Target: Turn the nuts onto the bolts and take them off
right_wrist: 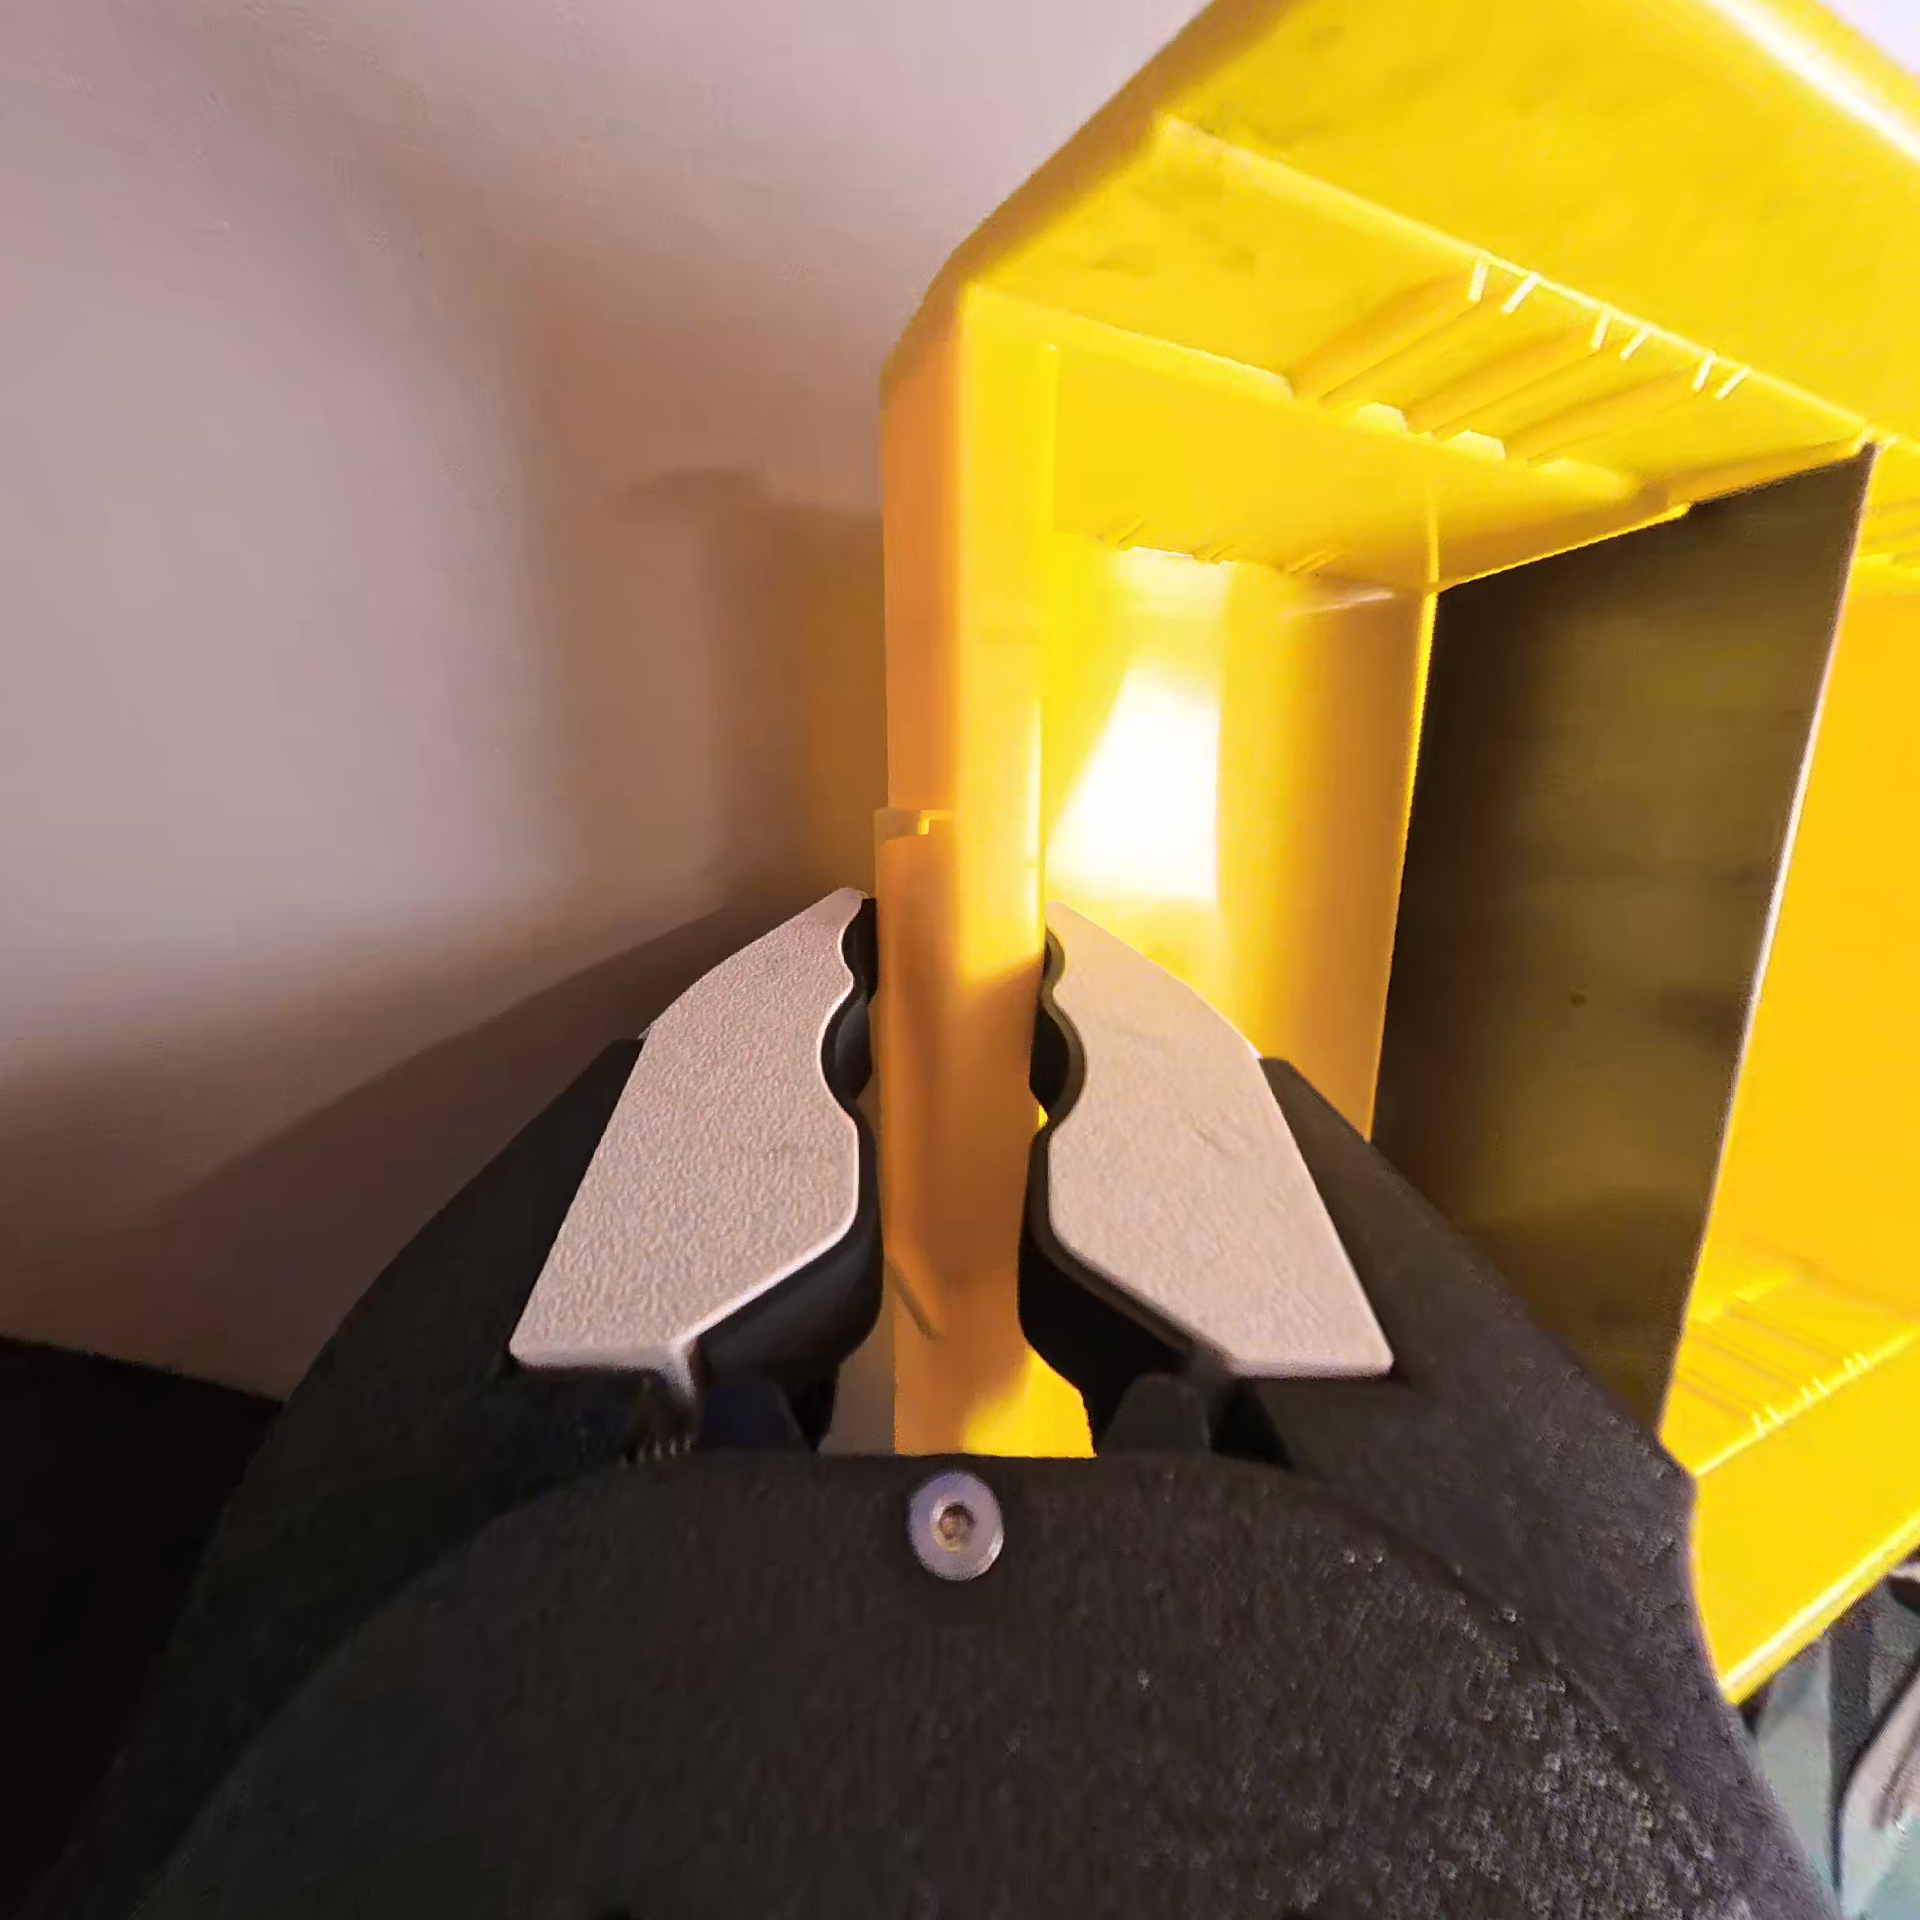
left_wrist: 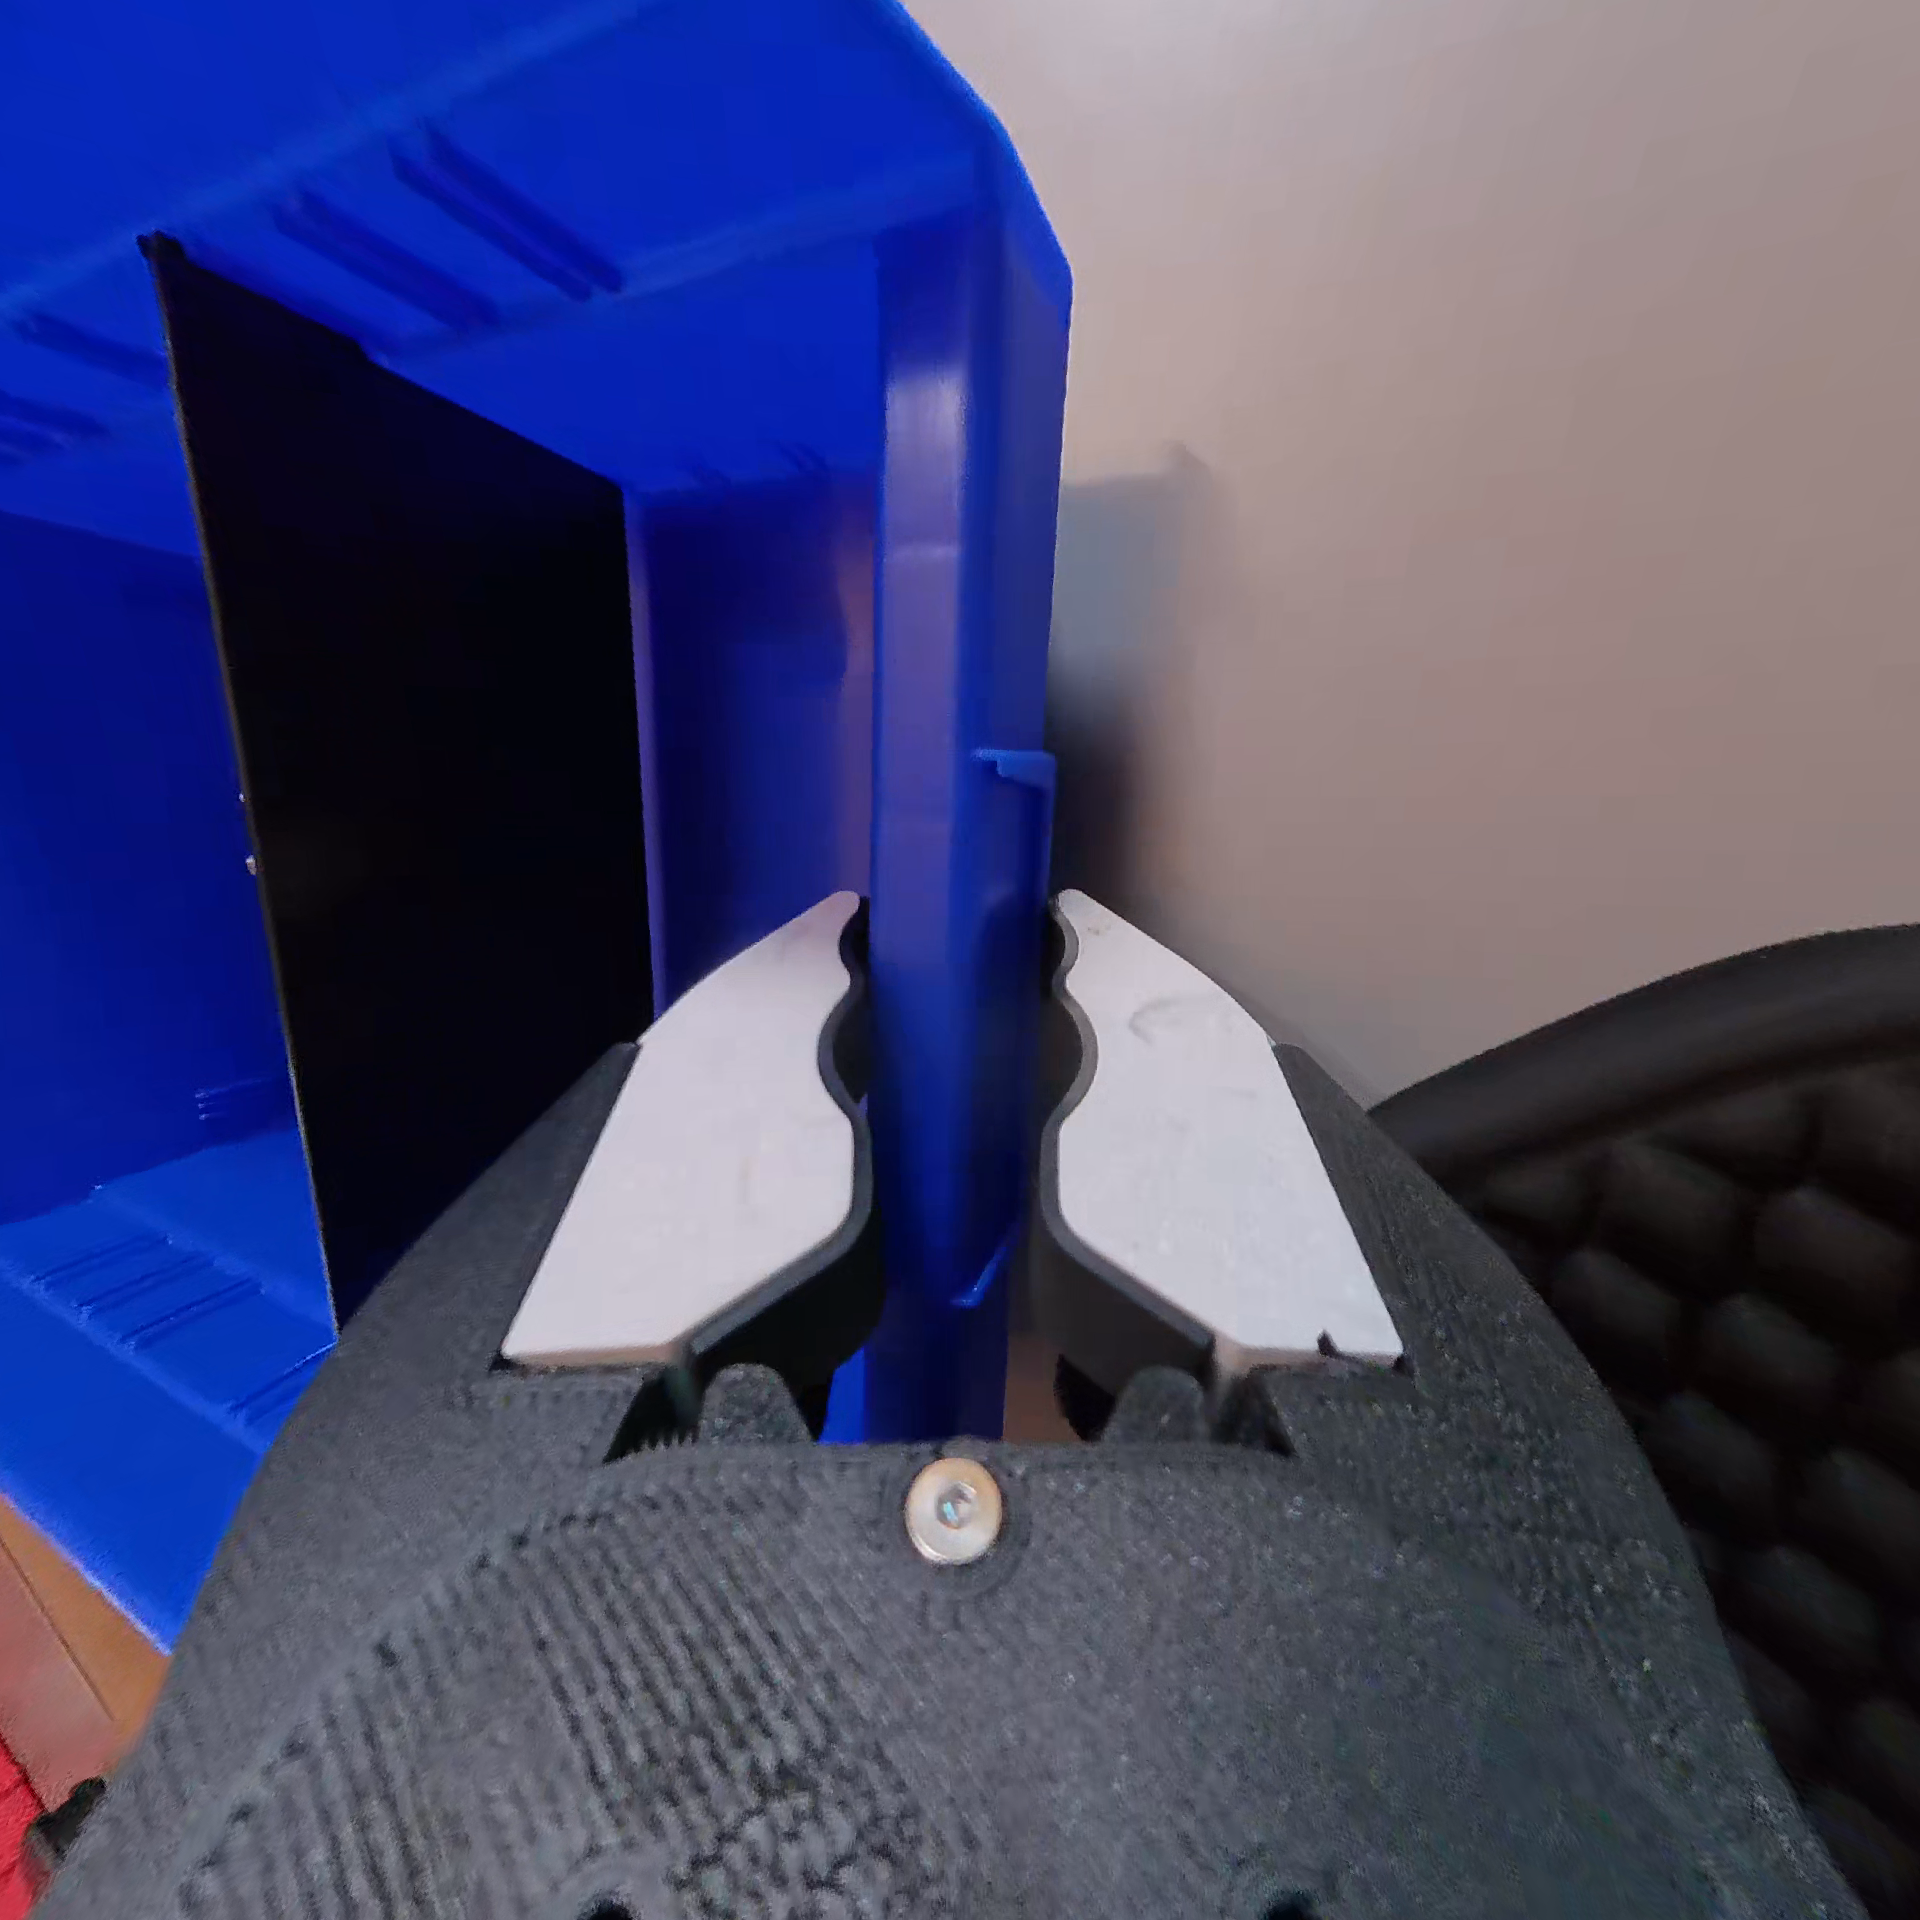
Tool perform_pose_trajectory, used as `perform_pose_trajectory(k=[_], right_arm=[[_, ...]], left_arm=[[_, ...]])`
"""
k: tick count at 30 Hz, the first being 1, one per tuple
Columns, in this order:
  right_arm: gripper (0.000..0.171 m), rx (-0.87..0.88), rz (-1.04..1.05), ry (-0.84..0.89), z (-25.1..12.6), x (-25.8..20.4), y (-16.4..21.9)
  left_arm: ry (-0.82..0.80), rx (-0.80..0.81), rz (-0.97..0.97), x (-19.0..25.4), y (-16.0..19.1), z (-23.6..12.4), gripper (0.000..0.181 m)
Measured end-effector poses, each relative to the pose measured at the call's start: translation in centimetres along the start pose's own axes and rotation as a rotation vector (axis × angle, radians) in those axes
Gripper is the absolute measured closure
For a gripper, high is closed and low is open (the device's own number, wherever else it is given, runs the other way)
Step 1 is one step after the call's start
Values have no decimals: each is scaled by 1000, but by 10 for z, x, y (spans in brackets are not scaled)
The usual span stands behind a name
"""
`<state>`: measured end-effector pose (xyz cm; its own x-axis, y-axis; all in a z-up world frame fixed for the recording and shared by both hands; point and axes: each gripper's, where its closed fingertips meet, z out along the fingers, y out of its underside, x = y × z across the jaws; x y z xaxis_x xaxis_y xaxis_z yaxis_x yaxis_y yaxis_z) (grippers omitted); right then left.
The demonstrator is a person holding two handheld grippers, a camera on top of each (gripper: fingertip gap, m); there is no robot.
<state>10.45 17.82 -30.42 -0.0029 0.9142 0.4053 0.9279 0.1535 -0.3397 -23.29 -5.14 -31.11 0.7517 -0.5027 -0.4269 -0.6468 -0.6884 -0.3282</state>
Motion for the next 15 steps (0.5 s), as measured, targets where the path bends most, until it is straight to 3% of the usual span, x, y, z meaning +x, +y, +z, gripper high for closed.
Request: perform_pose_trajectory(k=[4,10,12,15], right_arm=[[144,-2,-48,5,7,33,24],[138,20,-88,41,13,63,30],[129,117,15,22,0,62,10],[129,405,183,7,-37,57,-42]], left_arm=[[3,9,1,-10,-3,6,150],[-41,46,-21,-36,-6,19,149],[-39,68,-68,-41,-8,13,145],[13,249,-169,-55,-30,-27,144]])
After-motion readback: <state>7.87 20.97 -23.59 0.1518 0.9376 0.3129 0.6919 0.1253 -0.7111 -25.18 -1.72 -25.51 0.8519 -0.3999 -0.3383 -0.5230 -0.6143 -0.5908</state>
